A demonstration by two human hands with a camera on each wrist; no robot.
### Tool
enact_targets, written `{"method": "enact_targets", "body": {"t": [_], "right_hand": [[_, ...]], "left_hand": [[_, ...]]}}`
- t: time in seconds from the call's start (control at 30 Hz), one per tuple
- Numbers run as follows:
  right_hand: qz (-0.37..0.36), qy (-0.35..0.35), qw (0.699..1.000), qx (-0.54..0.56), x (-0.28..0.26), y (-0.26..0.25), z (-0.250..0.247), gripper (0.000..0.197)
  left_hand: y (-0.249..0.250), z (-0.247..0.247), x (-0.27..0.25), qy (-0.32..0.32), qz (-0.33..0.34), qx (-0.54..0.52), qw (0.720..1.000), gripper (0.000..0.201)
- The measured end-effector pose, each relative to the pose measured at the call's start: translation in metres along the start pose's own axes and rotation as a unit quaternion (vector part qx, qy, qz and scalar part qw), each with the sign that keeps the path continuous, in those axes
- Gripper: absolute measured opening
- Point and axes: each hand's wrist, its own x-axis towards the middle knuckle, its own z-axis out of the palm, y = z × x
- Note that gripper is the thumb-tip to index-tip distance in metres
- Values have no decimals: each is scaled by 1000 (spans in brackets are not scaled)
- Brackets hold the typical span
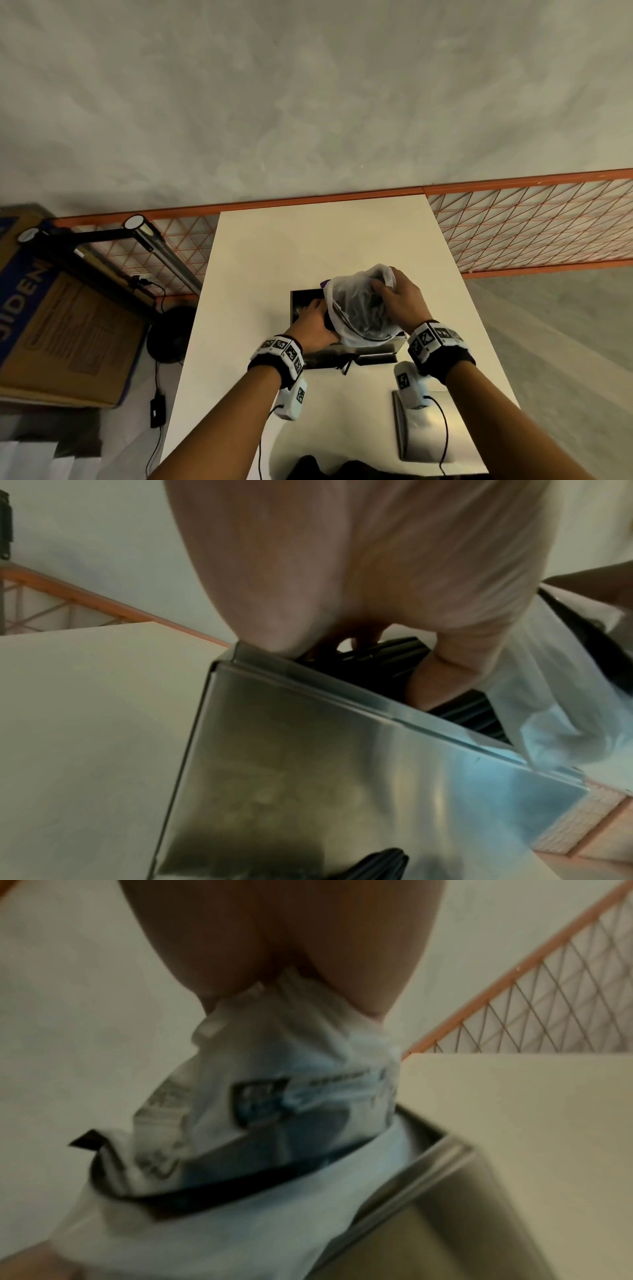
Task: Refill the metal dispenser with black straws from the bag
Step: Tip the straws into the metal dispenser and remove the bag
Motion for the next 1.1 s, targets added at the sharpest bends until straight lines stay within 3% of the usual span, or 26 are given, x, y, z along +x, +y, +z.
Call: {"method": "enact_targets", "body": {"t": [0.13, 0.33, 0.5, 0.63, 0.73, 0.87, 0.97, 1.1], "right_hand": [[-24, -65, 993, -96, 4, 11, -22, 46], [-35, -143, 973, -180, 3, 9, -24, 79], [-51, -135, 974, -176, 2, -1, -18, 69], [-28, -74, 994, -72, -4, -9, -17, 52], [-41, -40, 998, -30, -12, -15, -13, 42], [-53, -61, 993, -85, -14, -10, -5, 37], [-50, -101, 985, -134, -19, -4, -2, 50], [-41, -111, 987, -107, -24, 5, -1, 74]], "left_hand": [[-5, 2, 5, -11, 15, -10, 1000, 97], [-5, 15, -1, 43, 61, 24, 997, 108], [-9, 22, 1, 98, 64, 15, 993, 95], [-16, 23, 8, 119, 76, -29, 990, 70], [-17, 24, 8, 140, 84, -42, 986, 68], [-10, 25, 2, 149, 113, -29, 982, 64], [-9, 27, -2, 157, 106, -38, 981, 61], [-7, 28, -7, 180, 98, -50, 977, 45]]}}
